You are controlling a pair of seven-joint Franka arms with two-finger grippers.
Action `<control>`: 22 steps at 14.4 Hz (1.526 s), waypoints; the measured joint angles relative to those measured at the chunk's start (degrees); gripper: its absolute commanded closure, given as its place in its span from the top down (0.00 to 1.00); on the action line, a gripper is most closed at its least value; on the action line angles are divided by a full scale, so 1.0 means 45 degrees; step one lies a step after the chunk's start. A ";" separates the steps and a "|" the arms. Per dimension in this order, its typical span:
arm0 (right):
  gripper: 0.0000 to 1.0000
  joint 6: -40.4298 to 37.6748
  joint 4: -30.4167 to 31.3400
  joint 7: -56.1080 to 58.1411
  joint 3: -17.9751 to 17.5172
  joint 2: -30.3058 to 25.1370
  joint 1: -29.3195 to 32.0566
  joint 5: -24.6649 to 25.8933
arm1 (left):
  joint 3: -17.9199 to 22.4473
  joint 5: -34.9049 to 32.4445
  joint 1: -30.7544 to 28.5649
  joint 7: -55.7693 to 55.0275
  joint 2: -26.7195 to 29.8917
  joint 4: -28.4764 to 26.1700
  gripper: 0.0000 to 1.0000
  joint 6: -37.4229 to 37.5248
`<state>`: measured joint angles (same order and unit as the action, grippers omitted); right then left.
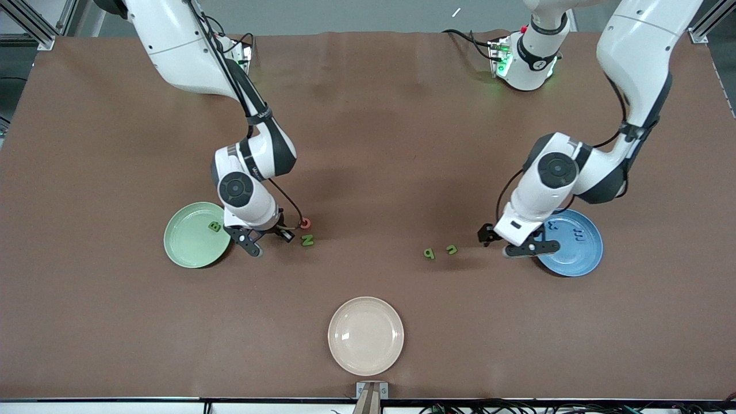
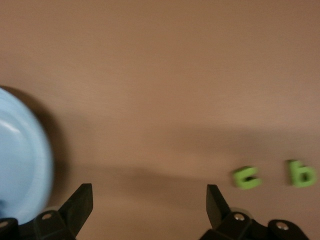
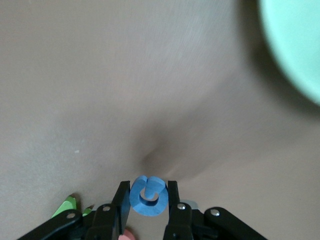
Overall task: Sort upper and lower case letters into plates
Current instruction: 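Carry the G to the green plate while the left gripper grasps green c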
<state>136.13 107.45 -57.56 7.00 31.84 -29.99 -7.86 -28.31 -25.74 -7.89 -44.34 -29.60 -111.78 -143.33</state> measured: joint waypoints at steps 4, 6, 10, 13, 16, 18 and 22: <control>0.02 -0.2134 -0.0074 0.3139 0.0085 -0.1287 0.1653 0.0004 | 0.0006 0.0005 0.0918 -0.2654 -0.1388 0.1494 1.00 0.0397; 0.02 -0.2473 0.0059 0.4749 0.0106 -0.1498 0.2567 0.0021 | 0.0014 0.0005 0.1279 -0.3814 -0.1946 0.2041 1.00 0.0412; 0.02 -0.2323 0.0727 0.7439 0.0126 -0.1478 0.3987 0.0039 | 0.0086 0.0005 0.1828 -0.4732 -0.2738 0.2507 1.00 0.0463; 0.02 -0.1656 0.1267 0.8881 0.0131 -0.1424 0.4855 0.0039 | 0.0175 0.0005 0.1875 -0.4738 -0.2985 0.2541 0.96 0.0470; 0.03 0.0150 0.2349 0.9118 0.0032 -0.1332 0.4933 0.0040 | 0.0230 0.0004 0.1935 -0.4738 -0.3079 0.2556 0.88 0.0486; 0.07 0.0806 0.2746 0.9118 -0.0041 -0.1195 0.4887 0.0042 | 0.0248 0.0002 0.2036 -0.4738 -0.3119 0.2567 0.83 0.0504; 0.07 0.0854 0.2780 0.9118 -0.0068 -0.1071 0.4885 0.0042 | 0.0613 0.0002 0.2421 -0.4738 -0.3166 0.2595 0.72 0.0530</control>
<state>139.98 119.95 -16.52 6.69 27.02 -8.01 -7.67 -25.55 -25.73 3.00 -65.66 -43.85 -100.11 -140.94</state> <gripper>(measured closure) 0.656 0.203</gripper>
